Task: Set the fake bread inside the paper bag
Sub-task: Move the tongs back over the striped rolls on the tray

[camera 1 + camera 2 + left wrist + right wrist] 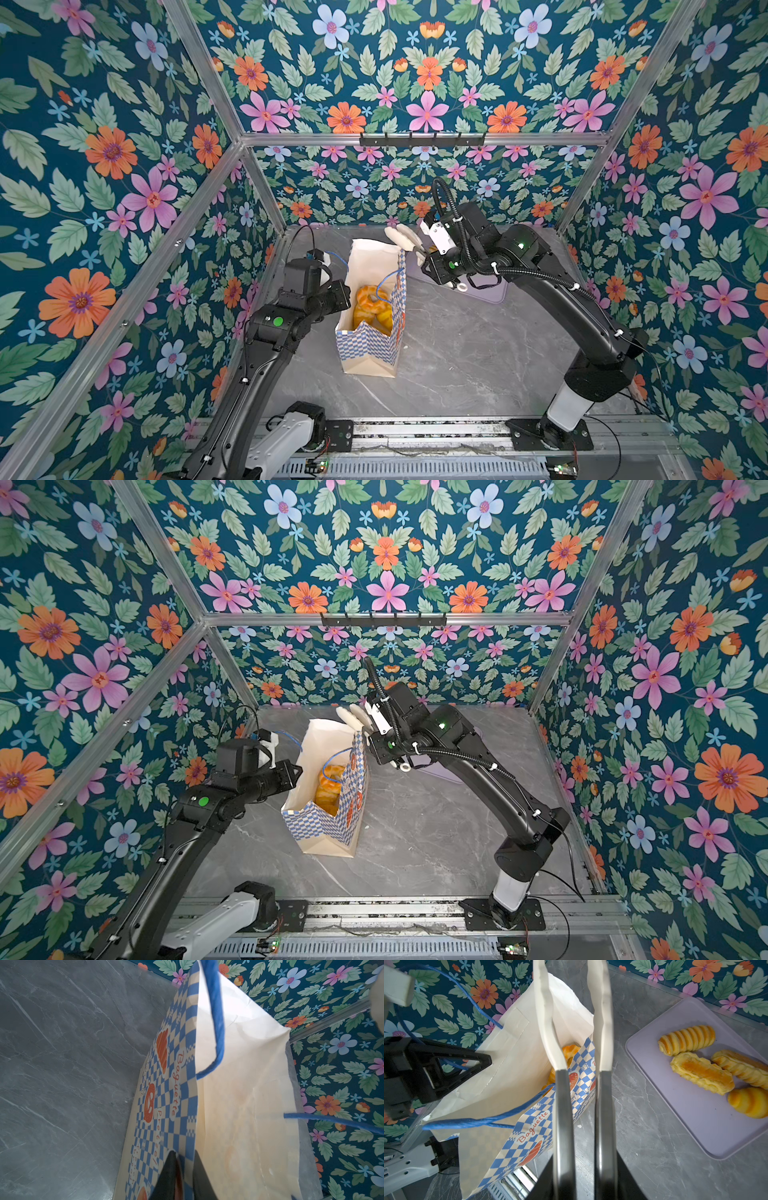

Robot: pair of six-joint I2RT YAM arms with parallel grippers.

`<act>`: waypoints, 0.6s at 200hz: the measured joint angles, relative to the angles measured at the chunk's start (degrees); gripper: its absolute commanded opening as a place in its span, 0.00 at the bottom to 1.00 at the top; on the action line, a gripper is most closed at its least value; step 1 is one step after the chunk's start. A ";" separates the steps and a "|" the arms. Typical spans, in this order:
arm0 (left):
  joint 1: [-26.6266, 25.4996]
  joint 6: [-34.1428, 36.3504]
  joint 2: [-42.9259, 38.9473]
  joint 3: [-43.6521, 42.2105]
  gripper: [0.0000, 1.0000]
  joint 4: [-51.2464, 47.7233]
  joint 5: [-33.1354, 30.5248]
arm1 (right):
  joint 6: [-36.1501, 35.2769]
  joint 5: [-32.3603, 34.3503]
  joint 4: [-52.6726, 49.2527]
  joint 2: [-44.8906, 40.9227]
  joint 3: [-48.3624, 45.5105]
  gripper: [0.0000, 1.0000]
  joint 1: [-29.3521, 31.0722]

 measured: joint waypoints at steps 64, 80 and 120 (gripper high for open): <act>0.00 0.00 0.02 0.00 0.16 0.00 0.00 | 4.57 -0.74 4.92 -7.93 -10.43 0.35 -7.08; 0.00 0.00 0.13 0.00 0.16 0.02 0.00 | 6.27 -2.36 6.80 -9.77 -14.05 0.35 -9.75; 0.00 0.00 0.17 0.00 0.16 0.02 0.02 | 11.85 -9.18 12.61 -14.78 -25.00 0.35 -17.40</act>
